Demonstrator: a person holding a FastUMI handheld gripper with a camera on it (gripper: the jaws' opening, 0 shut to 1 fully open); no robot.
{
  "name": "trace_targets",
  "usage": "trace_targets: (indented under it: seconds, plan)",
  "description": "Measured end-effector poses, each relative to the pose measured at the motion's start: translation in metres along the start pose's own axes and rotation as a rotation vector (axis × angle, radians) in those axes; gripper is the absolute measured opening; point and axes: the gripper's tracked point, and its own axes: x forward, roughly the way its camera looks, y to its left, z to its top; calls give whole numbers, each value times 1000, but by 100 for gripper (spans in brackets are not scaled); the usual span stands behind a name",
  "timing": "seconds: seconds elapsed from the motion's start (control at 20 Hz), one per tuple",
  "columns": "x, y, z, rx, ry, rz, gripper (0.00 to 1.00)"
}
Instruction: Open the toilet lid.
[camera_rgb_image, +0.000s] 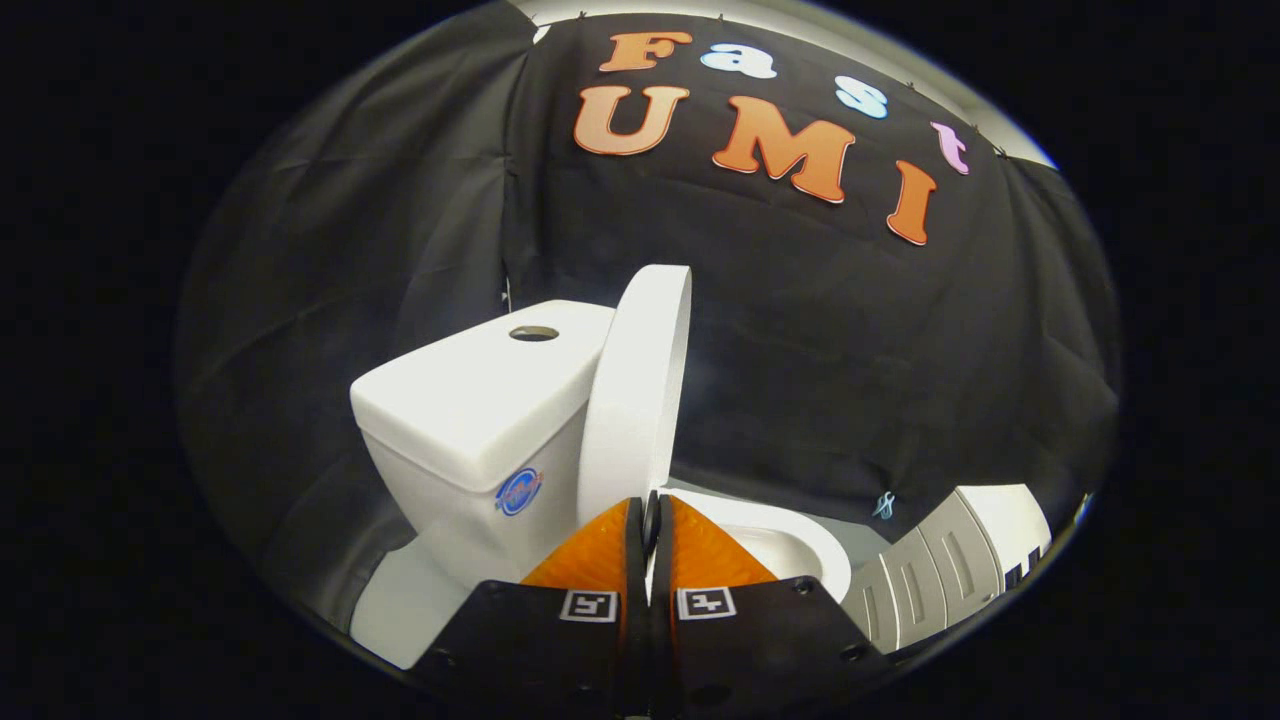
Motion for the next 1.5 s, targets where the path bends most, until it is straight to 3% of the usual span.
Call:
trace_targets:
  seconds: [0.55, 0.7, 0.85, 1.05, 1.2, 1.5]
  plan:
    - [1, 24, 4, -69, -7, -21, 9]
    - [2, 30, 0, -65, 2, 29, 12]
    - [7, 33, -18, -31, 65, 105, 45]
    - [3, 19, -19, 50, 78, 136, 70]
    - [-4, -2, -7, 103, 50, 153, 74]
    - [-31, -11, 12, 247, 35, 327, 79]
